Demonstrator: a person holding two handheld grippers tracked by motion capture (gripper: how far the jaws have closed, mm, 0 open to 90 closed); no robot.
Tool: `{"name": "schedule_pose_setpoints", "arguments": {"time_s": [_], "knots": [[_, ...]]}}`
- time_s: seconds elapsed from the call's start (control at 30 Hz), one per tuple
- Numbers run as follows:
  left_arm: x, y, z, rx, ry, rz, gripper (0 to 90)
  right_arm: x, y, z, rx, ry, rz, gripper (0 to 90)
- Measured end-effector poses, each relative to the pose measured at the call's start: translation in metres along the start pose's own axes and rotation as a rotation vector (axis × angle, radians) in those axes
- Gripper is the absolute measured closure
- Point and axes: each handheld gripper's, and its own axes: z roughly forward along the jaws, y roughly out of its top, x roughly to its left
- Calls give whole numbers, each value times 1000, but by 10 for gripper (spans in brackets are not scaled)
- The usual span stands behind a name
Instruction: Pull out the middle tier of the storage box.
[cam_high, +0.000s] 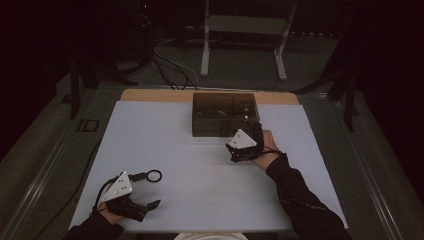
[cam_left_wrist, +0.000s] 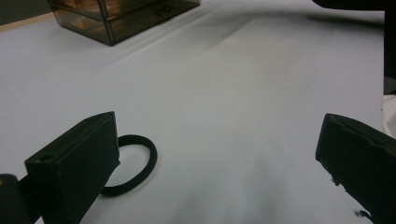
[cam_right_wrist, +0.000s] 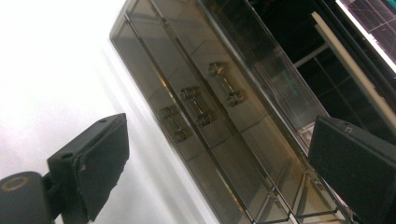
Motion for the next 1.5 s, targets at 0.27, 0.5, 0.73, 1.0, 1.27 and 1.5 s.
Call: {"name": "schedule_pose_setpoints", "arguments": {"time_s": [0.27, 0.5, 0.73, 1.0, 1.27, 1.5], "knots": [[0, 0, 0, 0, -2, 0, 11, 15, 0, 12, 61, -44, -85, 116], [0, 0, 0, 3, -4, 0, 10, 24, 2, 20, 110, -74, -149, 243], [0, 0, 0, 3, -4, 0, 10, 31, 3, 28, 154, -132, -192, 293], [0, 0, 0, 1, -6, 0, 10, 38, 4, 36, 197, -157, -241, 330], [0, 0, 0, 0, -12, 0, 10, 44, 5, 44, 238, -168, -303, 345], [0, 0, 0, -4, -14, 2, 11, 49, 3, 50, 248, -197, -329, 482]]}}
